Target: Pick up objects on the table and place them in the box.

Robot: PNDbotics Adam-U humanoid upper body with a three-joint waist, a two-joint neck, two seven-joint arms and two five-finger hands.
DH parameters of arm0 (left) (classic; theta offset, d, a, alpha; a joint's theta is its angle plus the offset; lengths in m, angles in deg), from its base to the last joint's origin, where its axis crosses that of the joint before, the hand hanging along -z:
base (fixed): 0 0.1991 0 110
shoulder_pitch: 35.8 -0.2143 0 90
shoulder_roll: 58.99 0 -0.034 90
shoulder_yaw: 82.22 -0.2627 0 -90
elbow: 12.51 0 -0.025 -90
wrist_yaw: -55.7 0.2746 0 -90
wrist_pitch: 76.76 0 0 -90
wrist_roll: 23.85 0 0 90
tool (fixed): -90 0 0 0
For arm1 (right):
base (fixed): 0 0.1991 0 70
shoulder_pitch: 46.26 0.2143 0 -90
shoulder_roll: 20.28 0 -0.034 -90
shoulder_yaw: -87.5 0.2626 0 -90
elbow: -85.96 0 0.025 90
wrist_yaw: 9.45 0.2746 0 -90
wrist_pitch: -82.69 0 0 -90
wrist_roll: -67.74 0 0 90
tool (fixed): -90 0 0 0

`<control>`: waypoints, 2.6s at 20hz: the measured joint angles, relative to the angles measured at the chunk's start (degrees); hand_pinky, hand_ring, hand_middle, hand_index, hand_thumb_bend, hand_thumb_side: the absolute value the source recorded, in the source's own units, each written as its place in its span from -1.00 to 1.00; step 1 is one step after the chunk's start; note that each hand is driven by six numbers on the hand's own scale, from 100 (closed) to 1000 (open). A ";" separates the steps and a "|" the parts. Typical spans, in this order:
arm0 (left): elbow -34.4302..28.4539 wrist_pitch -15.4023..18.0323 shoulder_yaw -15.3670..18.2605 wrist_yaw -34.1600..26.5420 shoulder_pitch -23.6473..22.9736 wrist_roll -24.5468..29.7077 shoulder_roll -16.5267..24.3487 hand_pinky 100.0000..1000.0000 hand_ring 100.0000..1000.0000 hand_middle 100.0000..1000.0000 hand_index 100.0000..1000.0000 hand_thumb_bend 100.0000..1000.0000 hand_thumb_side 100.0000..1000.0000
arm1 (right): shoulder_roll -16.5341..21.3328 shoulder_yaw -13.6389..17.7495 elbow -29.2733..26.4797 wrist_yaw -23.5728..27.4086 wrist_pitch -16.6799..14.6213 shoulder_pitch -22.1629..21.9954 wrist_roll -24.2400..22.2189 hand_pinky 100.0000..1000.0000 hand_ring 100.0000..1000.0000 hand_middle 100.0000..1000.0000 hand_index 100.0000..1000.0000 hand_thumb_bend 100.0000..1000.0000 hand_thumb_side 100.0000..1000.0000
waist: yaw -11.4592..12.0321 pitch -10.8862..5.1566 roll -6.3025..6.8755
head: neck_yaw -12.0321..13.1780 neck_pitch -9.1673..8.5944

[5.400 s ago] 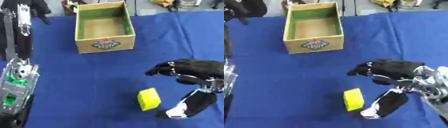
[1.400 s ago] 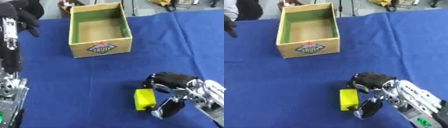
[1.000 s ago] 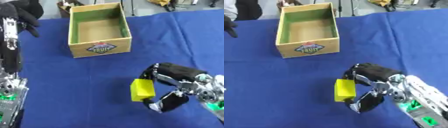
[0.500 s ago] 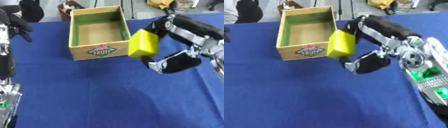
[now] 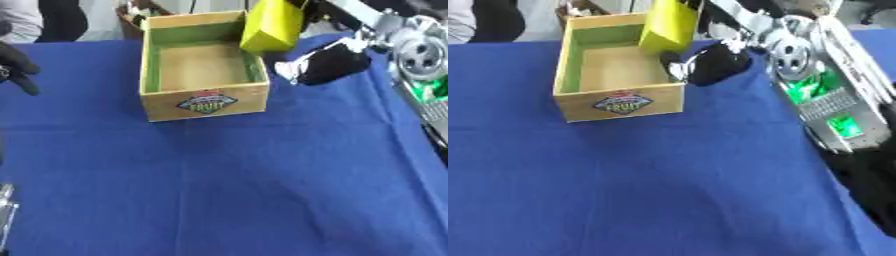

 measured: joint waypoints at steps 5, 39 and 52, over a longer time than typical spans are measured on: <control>0.00 0.23 -0.37 -0.36 0.84 0.33 -0.32 -0.53 -0.21 -0.25 0.32 -1.00 0.70 | -3.03 1.57 10.47 -0.53 -1.37 4.00 7.53 0.36 0.12 -0.69 -0.56 -1.00 -0.86 | 3.00 1.36 -0.13 | -3.14 -1.38; 0.00 0.59 -1.57 -1.56 3.37 2.08 -2.52 -0.54 -0.21 -0.26 0.32 -1.00 0.68 | -9.33 4.33 32.73 -15.06 -13.86 9.84 32.41 0.57 0.66 0.53 0.79 -0.46 0.37 | 9.19 4.45 -1.03 | -11.22 -5.92; 0.00 -0.02 -1.33 -1.38 1.56 1.40 -2.46 -0.53 -0.21 -0.25 0.31 -1.00 0.67 | -1.18 4.56 0.96 0.40 -8.26 -0.80 33.31 0.51 0.58 0.43 0.68 -1.00 0.04 | 4.04 1.04 -0.35 | -5.97 -4.12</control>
